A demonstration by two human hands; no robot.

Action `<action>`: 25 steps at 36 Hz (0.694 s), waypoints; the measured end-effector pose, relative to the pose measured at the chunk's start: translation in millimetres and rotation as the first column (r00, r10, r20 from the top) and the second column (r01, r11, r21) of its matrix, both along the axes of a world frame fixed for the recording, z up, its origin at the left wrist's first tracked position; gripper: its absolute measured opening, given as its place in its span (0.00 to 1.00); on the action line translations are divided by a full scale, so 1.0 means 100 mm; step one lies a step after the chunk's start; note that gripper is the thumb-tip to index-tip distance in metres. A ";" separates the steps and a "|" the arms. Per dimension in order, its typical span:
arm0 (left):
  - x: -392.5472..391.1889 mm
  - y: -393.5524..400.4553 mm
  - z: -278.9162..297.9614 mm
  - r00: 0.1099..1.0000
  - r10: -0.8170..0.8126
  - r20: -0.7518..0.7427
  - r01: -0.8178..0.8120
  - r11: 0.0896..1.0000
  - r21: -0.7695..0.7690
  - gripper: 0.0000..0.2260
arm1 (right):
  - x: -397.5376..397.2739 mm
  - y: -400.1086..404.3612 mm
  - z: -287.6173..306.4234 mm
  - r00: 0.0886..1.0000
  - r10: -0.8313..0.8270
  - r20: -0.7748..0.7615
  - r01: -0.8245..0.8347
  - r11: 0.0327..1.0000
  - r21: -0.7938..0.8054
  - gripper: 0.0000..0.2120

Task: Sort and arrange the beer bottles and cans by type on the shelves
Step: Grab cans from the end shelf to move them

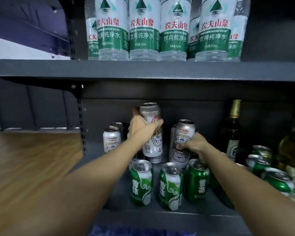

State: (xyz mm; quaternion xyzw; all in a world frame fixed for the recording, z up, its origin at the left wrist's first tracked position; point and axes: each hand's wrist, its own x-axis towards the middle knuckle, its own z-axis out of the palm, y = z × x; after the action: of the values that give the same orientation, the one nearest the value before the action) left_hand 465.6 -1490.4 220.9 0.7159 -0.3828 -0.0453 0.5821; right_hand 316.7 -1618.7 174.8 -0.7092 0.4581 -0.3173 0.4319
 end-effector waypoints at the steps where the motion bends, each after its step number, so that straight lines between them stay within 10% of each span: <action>1: -0.02 -0.02 -0.01 1.000 -0.004 0.016 0.003 1.000 0.017 0.18 | -0.01 -0.05 -0.03 1.000 0.003 -0.022 -0.003 1.000 -0.001 0.30; 10: -0.05 -0.30 -0.01 0.986 -0.068 0.155 0.024 0.963 0.268 0.38 | 0.08 0.02 -0.06 0.988 0.043 -0.150 -0.050 0.998 -0.041 0.23; 20: 0.07 -0.46 0.02 0.939 -0.203 0.279 0.077 0.911 0.406 0.38 | 0.10 -0.01 -0.13 0.925 0.037 -0.378 -0.080 0.992 -0.099 0.28; 25: 0.10 -0.53 0.05 0.918 -0.235 0.318 0.072 0.890 0.451 0.36 | 0.10 -0.05 -0.12 0.968 0.030 -0.250 -0.044 0.998 -0.051 0.40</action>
State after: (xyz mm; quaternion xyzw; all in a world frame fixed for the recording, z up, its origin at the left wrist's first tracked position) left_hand 476.0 -1543.2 226.0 0.7891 -0.5208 -0.0420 0.3230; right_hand 327.2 -1624.1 162.5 -0.7635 0.4865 -0.2303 0.3568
